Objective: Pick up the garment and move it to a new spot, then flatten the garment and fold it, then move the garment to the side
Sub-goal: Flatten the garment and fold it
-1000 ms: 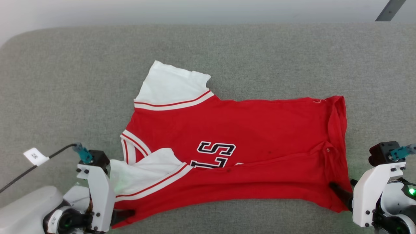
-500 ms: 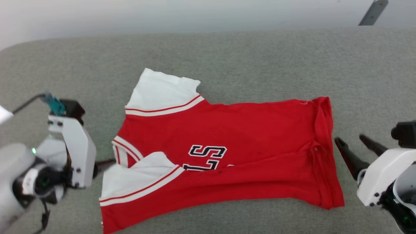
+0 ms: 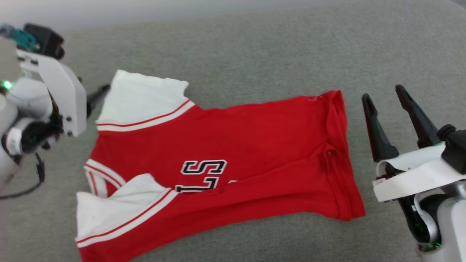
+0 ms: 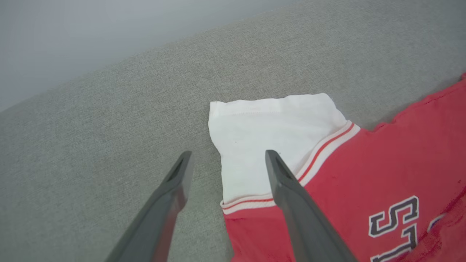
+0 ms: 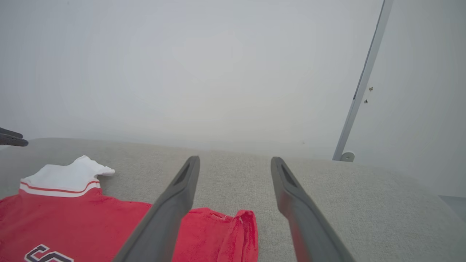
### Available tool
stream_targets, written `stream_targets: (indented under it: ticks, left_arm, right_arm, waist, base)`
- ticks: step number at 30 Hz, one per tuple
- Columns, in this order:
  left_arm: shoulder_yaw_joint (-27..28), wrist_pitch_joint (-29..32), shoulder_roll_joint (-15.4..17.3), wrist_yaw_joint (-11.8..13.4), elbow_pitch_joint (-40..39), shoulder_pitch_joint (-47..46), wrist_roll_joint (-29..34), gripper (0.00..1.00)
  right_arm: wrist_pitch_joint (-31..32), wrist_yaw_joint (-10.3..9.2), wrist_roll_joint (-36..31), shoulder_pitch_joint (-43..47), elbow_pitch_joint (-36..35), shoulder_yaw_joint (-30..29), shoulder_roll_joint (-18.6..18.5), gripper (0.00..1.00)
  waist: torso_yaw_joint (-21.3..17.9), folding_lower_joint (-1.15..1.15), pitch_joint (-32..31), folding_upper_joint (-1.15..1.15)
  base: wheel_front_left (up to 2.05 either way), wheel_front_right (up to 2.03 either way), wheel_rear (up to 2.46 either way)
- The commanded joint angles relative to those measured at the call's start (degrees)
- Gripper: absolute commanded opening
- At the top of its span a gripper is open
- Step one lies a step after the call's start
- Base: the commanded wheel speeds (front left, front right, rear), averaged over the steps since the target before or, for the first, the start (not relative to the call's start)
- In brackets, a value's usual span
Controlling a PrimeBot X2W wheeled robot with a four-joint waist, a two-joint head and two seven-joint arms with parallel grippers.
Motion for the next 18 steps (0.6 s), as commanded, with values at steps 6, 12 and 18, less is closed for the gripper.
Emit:
stream_targets:
  ticks: [6,12,18]
  left_arm:
    - [0.01,0.12,-2.18,-4.43,9.36,-4.93,1.94,1.0]
    - [-0.17,4.51,-3.7,-7.53,17.53,-8.01,0.41,1.0]
    - [-0.13,10.35,-5.21,-8.73,22.84,-10.89,-1.53,1.0]
  right_arm:
    - [-6.22,-0.09,-1.57,-2.65,3.83,2.21,2.21,1.0]
    - [-8.19,-0.09,-2.14,-3.74,5.86,3.18,3.52,1.0]
    - [-8.58,-0.09,-2.38,-4.61,6.19,3.27,4.42,1.0]
  waist:
    - [-5.45,0.0,5.08,0.0]
    - [-7.84,0.0,7.68,0.0]
    - [-8.96,0.0,9.82,0.0]
  base:
    - [0.0,0.0,0.0]
    - [0.0,0.0,0.0]
    - [0.0,0.0,0.0]
